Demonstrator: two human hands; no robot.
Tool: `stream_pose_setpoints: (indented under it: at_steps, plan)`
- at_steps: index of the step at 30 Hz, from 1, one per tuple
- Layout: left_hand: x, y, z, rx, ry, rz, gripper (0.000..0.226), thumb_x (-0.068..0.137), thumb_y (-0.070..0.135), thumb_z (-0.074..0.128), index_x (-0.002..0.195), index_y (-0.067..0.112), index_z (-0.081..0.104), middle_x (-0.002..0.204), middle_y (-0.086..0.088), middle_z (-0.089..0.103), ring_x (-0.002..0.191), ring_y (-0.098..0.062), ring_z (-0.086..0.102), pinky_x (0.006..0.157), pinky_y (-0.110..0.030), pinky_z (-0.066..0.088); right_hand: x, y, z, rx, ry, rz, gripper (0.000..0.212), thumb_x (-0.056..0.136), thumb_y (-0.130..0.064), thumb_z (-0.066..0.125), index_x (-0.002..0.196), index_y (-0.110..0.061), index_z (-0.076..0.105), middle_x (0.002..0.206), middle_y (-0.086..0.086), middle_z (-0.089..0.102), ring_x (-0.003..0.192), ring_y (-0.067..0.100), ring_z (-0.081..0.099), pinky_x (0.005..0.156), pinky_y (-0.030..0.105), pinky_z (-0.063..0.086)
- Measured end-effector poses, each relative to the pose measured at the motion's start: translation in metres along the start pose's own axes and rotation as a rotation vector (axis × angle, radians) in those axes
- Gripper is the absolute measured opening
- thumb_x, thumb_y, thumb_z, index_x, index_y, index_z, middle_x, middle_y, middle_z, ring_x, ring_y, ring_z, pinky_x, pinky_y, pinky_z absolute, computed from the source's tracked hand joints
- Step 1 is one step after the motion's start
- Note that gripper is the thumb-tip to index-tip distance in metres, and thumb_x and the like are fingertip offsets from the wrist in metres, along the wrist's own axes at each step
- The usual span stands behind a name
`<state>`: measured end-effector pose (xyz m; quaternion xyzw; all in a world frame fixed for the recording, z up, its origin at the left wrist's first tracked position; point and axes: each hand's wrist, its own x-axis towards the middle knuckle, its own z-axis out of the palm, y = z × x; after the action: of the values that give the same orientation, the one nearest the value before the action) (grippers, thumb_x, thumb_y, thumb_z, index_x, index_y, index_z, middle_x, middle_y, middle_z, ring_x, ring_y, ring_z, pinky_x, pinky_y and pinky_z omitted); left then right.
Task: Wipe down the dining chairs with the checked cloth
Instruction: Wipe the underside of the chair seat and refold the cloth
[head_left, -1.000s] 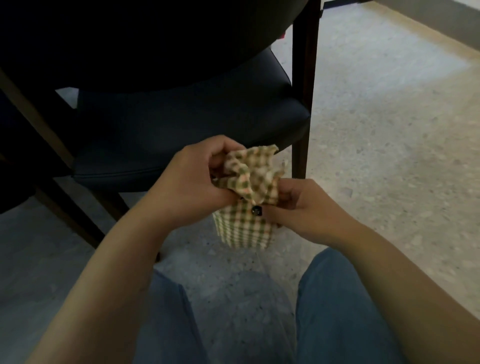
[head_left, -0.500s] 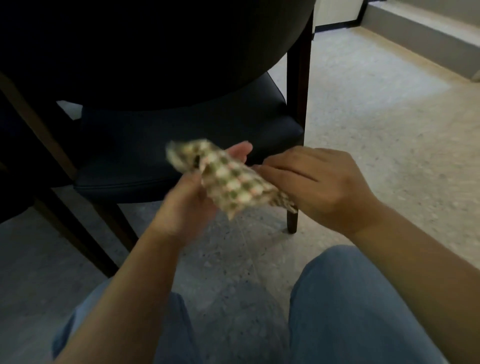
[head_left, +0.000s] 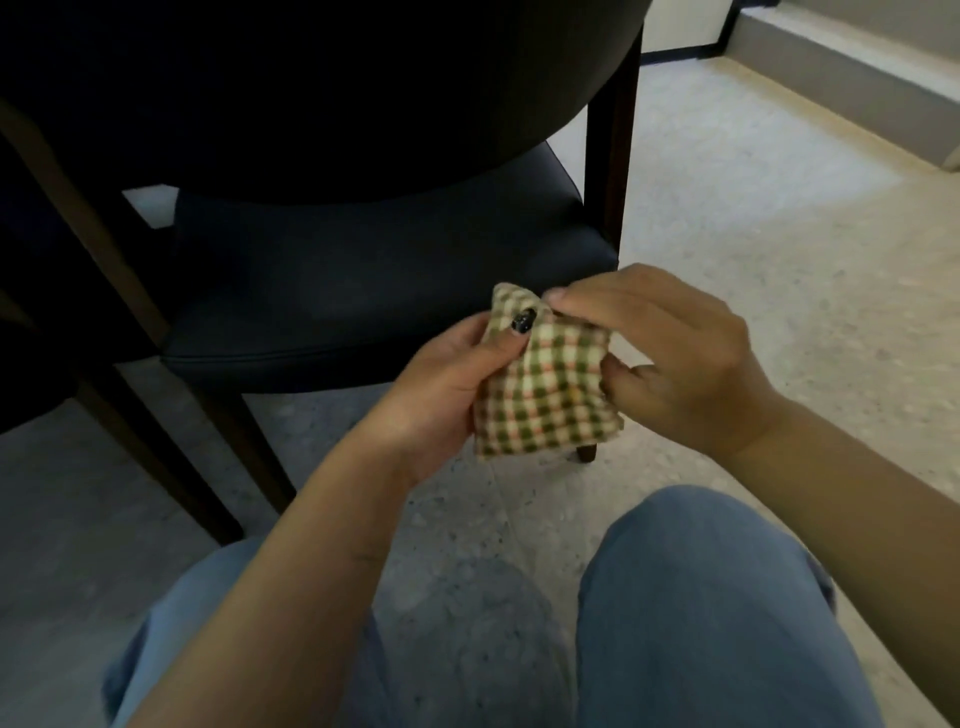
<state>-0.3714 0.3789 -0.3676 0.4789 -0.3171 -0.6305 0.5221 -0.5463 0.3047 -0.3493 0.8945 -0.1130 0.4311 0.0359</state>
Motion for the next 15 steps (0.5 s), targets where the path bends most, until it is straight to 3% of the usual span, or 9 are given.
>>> stream_pose_setpoints:
  at_steps: [3,5,7,11,13,15]
  plan:
    - [-0.006,0.009,-0.005,0.077,0.114,0.182,0.071,0.074,0.016,0.072,0.14,0.02,0.047,0.119,-0.003,0.069,0.106,-0.017,0.068,0.083,-0.028,0.055,-0.003,-0.001,-0.002,0.112,0.018,0.192,0.025,0.082,-0.002,0.073,0.106,0.003,0.068,0.101,0.01,0.069,0.096,0.008,0.06,0.09,0.015,0.048]
    - [-0.012,0.015,-0.008,0.234,0.243,0.312,0.072,0.076,0.009,0.075,0.139,0.028,0.046,0.104,-0.001,0.074,0.096,-0.013,0.071,0.076,-0.024,0.057,-0.007,-0.001,-0.004,0.177,-0.01,0.305,0.024,0.08,0.0,0.073,0.103,-0.005,0.07,0.098,0.0,0.068,0.092,0.003,0.061,0.085,0.012,0.048]
    - [-0.018,0.02,-0.011,0.397,0.31,0.424,0.059,0.077,0.007,0.076,0.129,0.027,0.054,0.089,0.0,0.075,0.086,-0.011,0.072,0.071,-0.021,0.057,-0.011,-0.002,-0.004,0.357,-0.07,0.504,0.029,0.079,0.001,0.071,0.104,-0.012,0.069,0.101,-0.004,0.069,0.093,0.006,0.065,0.083,0.017,0.052]
    - [-0.022,0.014,-0.014,0.416,0.228,0.471,0.034,0.074,0.0,0.076,0.104,0.016,0.067,0.091,-0.001,0.076,0.087,-0.013,0.072,0.071,-0.024,0.057,-0.015,-0.016,0.005,1.212,-0.176,1.056,0.056,0.068,-0.018,0.065,0.124,-0.015,0.06,0.119,0.006,0.065,0.111,0.022,0.062,0.087,0.033,0.053]
    - [-0.021,0.007,-0.018,0.42,0.177,0.449,0.034,0.077,-0.003,0.073,0.105,0.016,0.066,0.092,0.001,0.075,0.088,-0.011,0.071,0.071,-0.021,0.056,-0.016,-0.025,0.022,1.288,-0.256,1.149,0.065,0.065,-0.024,0.071,0.128,-0.019,0.056,0.121,0.006,0.064,0.112,0.024,0.062,0.088,0.038,0.053]
    - [-0.02,-0.001,-0.023,0.418,0.151,0.419,0.035,0.081,-0.006,0.068,0.109,0.016,0.065,0.094,0.001,0.075,0.091,-0.011,0.07,0.073,-0.019,0.055,-0.014,-0.034,0.038,1.231,-0.317,1.183,0.062,0.068,-0.023,0.076,0.127,-0.023,0.056,0.118,0.005,0.066,0.11,0.023,0.063,0.092,0.041,0.052]
